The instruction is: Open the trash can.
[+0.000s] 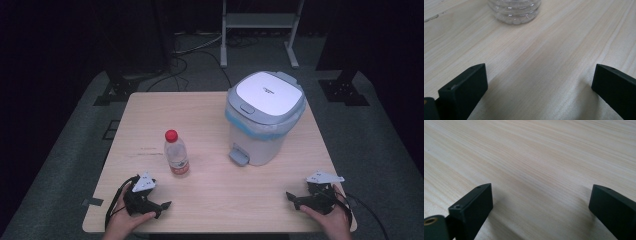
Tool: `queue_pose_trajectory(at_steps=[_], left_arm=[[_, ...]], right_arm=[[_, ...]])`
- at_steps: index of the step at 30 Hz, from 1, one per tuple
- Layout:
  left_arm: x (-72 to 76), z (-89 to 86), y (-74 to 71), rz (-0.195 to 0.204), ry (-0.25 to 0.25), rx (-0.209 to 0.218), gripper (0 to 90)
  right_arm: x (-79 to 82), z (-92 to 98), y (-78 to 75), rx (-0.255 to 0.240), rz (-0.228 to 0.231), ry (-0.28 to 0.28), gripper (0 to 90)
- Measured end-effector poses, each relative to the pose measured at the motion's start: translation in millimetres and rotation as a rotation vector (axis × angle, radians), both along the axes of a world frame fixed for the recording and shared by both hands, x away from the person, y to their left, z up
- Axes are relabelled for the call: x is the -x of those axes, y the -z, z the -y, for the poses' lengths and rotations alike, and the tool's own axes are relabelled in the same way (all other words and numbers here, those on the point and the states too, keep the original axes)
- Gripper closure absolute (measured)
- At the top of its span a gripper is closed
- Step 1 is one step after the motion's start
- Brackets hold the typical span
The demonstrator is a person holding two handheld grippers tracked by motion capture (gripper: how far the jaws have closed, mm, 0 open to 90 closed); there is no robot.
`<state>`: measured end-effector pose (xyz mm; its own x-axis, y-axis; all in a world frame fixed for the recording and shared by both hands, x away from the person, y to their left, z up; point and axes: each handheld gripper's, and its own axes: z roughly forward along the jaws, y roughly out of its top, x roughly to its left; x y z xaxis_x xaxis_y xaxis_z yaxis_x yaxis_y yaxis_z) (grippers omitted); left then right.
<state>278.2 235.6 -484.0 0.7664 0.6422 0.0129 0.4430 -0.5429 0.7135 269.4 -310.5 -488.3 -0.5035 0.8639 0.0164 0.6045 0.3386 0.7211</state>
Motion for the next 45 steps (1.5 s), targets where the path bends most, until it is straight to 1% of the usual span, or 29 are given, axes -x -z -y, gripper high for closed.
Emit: queue_pose_trajectory(at_steps=[4,5,6,9,10,13,14,17,19,23,24,25,35,45], left_arm=[[-0.3,0.0,0.1,0.000,-0.002,0.001,0.0],[-0.3,0.1,0.1,0.001,-0.003,0.001,0.0],[-0.3,0.0,0.1,0.001,-0.003,0.000,0.0],[-0.4,0.0,0.0,0.001,-0.004,-0.001,0.0],[-0.5,-0.1,0.0,0.001,-0.006,0.000,0.0],[-0.5,-0.1,0.0,0.001,-0.006,0.000,0.0],[-0.5,-0.2,-0.1,0.001,-0.008,-0.001,0.0],[-0.5,-0.1,-0.1,0.000,-0.010,0.000,0.0],[-0.5,-0.2,-0.1,0.000,-0.012,0.000,0.0],[-0.6,-0.3,-0.1,-0.001,-0.013,-0.001,0.0],[-0.7,-0.4,-0.1,0.001,-0.014,-0.002,0.0],[-0.7,-0.4,-0.1,0.001,-0.014,-0.002,0.0],[-0.8,-0.5,-0.1,0.000,-0.017,-0.001,0.0],[-0.9,-0.6,-0.1,0.001,-0.018,-0.002,0.0]], right_arm=[[0.2,0.2,-0.1,0.000,0.005,0.007,5.8],[0.5,0.3,-0.1,-0.001,0.009,0.011,7.6],[3.0,0.3,-0.9,-0.011,0.026,0.003,15.6],[3.8,-1.2,-1.0,-0.013,0.025,-0.010,16.8],[4.5,-2.3,-1.8,-0.015,0.028,-0.029,21.3],[4.4,-4.2,-2.0,-0.015,0.028,-0.043,22.1],[4.7,-4.9,-3.0,-0.022,0.027,-0.052,24.5],[5.2,-5.6,-4.3,-0.033,0.024,-0.055,25.4],[5.3,-6.6,-5.7,-0.045,0.025,-0.069,29.0],[5.4,-8.9,-7.9,-0.052,0.036,-0.081,32.1],[5.0,-10.7,-9.5,-0.055,0.044,-0.092,34.4],[5.0,-10.7,-9.5,-0.055,0.044,-0.092,34.4],[1.1,-17.3,-18.7,-0.089,0.066,-0.127,46.2],[-4.7,-25.9,-24.2,-0.108,0.071,-0.155,52.7]])
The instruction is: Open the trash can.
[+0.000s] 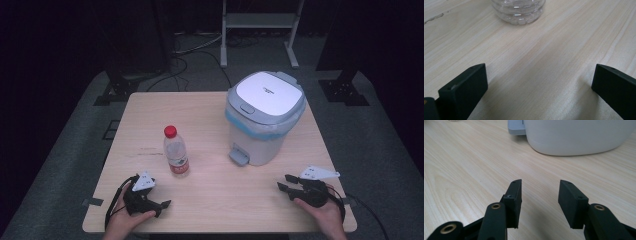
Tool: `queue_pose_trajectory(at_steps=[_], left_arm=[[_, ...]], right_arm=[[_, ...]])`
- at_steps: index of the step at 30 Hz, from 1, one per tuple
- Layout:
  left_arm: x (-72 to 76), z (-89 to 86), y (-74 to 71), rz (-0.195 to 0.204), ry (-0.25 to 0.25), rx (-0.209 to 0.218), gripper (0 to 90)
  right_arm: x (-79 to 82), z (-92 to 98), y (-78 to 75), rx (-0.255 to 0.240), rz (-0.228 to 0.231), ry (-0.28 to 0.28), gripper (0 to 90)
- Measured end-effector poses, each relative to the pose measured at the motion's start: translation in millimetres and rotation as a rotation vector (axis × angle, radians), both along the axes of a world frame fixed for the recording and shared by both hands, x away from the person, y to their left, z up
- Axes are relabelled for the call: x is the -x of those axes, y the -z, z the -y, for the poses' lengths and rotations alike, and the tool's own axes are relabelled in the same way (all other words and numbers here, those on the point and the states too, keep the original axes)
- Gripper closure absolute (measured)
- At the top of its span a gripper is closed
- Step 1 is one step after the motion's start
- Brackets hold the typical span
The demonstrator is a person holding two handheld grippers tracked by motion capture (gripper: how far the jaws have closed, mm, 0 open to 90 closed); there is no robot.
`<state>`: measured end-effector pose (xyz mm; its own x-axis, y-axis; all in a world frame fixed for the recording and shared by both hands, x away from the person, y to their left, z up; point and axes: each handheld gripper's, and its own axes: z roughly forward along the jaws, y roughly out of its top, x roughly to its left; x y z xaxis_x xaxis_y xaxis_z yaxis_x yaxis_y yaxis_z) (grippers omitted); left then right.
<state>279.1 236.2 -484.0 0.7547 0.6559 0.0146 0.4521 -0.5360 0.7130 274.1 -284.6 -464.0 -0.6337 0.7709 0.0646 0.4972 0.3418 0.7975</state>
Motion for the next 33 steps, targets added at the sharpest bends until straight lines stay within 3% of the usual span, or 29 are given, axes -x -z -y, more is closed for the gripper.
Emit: queue_pose_trajectory(at_steps=[33], left_arm=[[0.0,0.0,0.0,-0.001,-0.003,0.001,0.0]], right_arm=[[-13.7,-23.4,-8.2,-0.005,0.012,-0.060,65.0]])
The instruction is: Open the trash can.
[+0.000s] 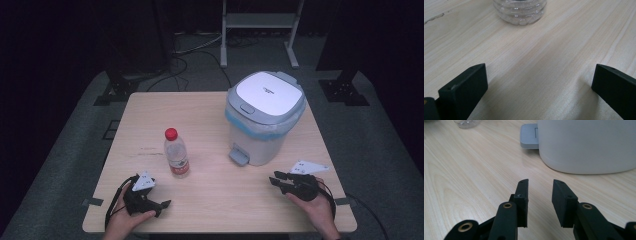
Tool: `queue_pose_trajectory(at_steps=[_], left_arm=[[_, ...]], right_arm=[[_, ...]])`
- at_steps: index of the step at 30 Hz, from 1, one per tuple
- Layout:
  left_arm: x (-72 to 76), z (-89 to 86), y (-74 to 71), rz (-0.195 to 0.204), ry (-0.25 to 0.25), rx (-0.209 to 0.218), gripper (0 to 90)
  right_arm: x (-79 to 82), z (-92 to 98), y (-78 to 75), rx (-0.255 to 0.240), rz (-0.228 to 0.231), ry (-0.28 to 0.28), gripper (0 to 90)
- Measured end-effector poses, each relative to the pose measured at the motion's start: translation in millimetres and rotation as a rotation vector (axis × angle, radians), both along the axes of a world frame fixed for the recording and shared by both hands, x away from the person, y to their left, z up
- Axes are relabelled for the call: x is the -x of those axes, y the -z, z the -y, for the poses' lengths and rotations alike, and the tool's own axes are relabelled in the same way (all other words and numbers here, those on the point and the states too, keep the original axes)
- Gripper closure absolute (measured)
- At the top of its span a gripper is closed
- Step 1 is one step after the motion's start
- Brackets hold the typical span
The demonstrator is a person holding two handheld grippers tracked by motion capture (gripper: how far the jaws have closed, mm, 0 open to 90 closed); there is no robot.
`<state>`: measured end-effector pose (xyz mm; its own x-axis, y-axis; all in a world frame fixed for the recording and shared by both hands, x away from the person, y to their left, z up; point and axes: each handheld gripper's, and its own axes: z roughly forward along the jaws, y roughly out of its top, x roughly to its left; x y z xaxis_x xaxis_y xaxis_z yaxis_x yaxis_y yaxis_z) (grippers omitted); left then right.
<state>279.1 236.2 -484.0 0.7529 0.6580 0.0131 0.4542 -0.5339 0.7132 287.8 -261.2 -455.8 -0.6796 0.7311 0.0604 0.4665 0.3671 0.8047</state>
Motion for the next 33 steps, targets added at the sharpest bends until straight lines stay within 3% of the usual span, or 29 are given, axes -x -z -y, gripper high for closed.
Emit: queue_pose_trajectory(at_steps=[22,33], left_arm=[[0.0,0.0,0.0,0.001,0.000,-0.001,0.0],[0.0,0.0,0.0,0.001,0.000,-0.001,0.0]], right_arm=[[-10.2,-14.5,-3.8,-0.004,0.003,-0.028,68.5],[-16.0,-25.1,-5.8,-0.008,0.001,-0.047,75.2]])
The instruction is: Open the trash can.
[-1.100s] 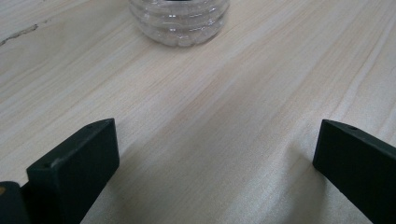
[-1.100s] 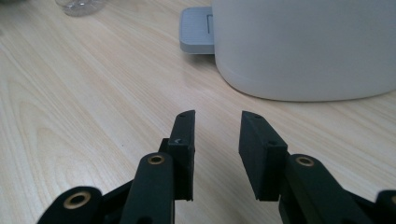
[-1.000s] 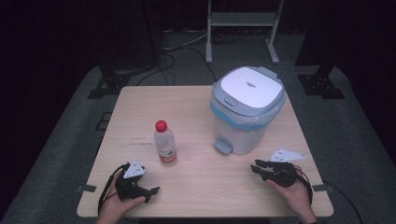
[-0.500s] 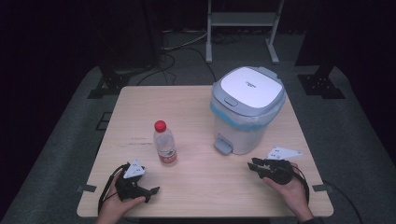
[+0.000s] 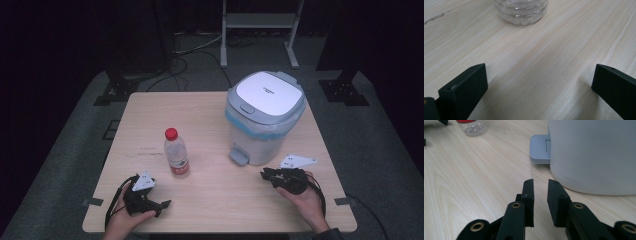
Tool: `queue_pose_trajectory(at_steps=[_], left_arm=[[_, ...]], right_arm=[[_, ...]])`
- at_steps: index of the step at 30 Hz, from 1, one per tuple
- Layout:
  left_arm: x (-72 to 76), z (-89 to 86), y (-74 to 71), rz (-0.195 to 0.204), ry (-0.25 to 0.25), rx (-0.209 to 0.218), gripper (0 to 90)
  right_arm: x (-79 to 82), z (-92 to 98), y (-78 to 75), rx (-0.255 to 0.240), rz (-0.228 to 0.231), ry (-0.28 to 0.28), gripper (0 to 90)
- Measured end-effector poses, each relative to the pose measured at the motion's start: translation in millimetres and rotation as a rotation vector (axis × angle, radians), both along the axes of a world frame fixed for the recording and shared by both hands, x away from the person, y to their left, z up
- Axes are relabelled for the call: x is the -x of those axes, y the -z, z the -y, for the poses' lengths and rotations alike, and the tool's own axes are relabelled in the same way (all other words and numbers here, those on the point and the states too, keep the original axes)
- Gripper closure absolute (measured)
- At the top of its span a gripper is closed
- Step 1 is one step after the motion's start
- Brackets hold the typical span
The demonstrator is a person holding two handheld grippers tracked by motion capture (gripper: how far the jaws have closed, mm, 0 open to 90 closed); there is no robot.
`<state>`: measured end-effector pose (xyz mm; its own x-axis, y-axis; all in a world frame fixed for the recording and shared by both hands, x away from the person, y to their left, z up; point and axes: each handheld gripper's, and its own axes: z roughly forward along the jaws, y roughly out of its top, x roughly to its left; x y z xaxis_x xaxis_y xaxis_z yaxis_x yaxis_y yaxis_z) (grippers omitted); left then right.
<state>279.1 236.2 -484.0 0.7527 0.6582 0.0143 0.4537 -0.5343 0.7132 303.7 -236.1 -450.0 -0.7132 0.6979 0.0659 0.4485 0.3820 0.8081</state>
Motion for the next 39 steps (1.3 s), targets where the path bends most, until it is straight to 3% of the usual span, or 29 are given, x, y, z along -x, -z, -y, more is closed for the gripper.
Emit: queue_pose_trajectory(at_steps=[13,39], left_arm=[[0.0,0.0,0.0,0.000,0.000,0.000,0.0],[0.0,0.0,0.0,0.000,0.000,0.001,0.0]], right_arm=[[-6.4,-8.7,-3.2,-0.020,0.004,-0.003,83.6],[-23.8,-33.4,-7.6,-0.036,0.037,-0.006,85.2]])
